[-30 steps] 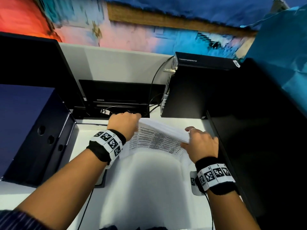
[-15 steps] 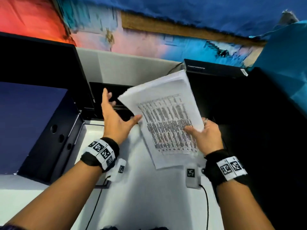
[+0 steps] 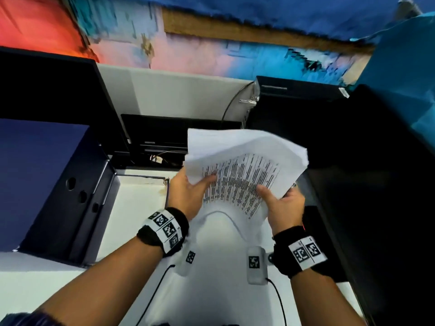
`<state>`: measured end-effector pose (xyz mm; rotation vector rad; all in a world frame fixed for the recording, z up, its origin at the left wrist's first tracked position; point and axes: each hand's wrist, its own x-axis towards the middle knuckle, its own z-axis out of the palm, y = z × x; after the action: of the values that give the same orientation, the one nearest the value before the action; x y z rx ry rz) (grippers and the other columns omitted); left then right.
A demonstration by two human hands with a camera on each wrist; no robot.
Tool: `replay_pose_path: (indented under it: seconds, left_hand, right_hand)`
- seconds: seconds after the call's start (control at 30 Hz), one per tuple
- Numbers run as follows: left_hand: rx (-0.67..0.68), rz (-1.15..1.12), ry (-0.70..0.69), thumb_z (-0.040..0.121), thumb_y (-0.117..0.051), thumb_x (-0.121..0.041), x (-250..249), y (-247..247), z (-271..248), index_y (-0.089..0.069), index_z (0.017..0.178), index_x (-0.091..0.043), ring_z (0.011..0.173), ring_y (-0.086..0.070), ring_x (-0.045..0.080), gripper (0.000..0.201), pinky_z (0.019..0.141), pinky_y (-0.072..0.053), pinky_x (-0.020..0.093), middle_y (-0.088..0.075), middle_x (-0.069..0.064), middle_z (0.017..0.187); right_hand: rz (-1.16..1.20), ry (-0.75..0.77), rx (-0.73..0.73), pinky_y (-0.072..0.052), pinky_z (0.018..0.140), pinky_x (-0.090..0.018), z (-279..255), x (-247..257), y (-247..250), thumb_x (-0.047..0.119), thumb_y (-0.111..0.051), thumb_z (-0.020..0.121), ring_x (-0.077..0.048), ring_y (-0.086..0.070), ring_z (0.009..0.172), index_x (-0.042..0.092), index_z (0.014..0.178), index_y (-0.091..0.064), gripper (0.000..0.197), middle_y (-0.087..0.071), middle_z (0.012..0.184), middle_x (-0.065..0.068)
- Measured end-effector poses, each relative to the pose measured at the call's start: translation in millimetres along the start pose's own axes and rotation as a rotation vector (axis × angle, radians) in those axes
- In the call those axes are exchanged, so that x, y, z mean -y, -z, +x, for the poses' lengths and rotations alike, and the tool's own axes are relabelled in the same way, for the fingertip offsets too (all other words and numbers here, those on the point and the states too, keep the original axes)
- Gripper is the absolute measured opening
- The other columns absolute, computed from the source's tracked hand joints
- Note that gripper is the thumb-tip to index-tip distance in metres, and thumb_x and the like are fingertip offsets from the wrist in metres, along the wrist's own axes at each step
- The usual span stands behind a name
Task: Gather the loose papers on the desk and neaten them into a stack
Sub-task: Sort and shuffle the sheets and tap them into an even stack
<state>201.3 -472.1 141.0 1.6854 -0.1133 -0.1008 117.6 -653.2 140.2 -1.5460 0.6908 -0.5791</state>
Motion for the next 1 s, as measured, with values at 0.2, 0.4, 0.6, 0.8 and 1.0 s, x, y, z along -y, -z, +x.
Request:
replay_pose_path:
  seconds: [0.2,0.4,0.6,0.8,1.0]
  left_hand:
    - [0.056,-0.083,0.030,0.082,-0.076,-0.014,8,-3,-2,-0.064,0.117,-0.002,0.083,-0.072,0.010,0.039,0.068,-0.057,0.015,-0.075,0.000,0.098]
    - [0.111,-0.116,-0.023,0.060,-0.086,-0.032,10,11,2,-0.056,0.123,-0.014,0.103,-0.068,0.006,0.072,0.085,-0.058,0.023,-0.071,-0.002,0.112]
    - [0.163,-0.107,-0.135,0.071,-0.084,-0.004,-11,0,15,-0.058,0.114,-0.021,0.092,-0.067,-0.007,0.052,0.080,-0.054,0.014,-0.069,-0.011,0.103]
    - [0.209,-0.051,-0.111,0.076,-0.082,-0.005,8,-7,19,-0.066,0.112,-0.017,0.095,-0.068,0.007,0.042,0.082,-0.055,0.020,-0.072,-0.008,0.101]
    - [0.192,0.117,-0.135,0.081,-0.079,-0.014,21,-3,29,-0.068,0.105,-0.013,0.089,-0.065,0.013,0.027,0.083,-0.055,0.033,-0.070,-0.008,0.094]
  right_hand:
    - [0.088,-0.019,-0.027,-0.061,0.075,-0.031,-8,0,-2,-0.001,-0.080,0.074,-0.016,-0.074,0.086,0.021,0.087,-0.071,0.028,-0.077,0.087,0.003]
    - [-0.071,0.048,-0.028,-0.060,0.075,-0.021,-11,25,4,0.003,-0.088,0.064,0.005,-0.069,0.080,0.009,0.114,-0.060,0.057,-0.071,0.096,0.003]
    - [-0.888,0.583,-0.190,-0.034,0.102,-0.045,2,87,-11,0.032,-0.085,0.060,-0.018,-0.045,0.121,0.036,0.135,-0.043,0.086,-0.052,0.129,0.010]
    - [-1.231,0.682,0.192,-0.018,0.109,-0.047,22,101,-38,0.040,-0.078,0.067,-0.013,-0.054,0.121,0.041,0.137,-0.039,0.081,-0.063,0.121,0.012]
    - [-1.309,0.813,0.370,-0.038,0.069,-0.032,25,101,-34,0.024,-0.071,0.076,-0.028,-0.067,0.079,0.024,0.080,-0.061,0.011,-0.069,0.075,0.000]
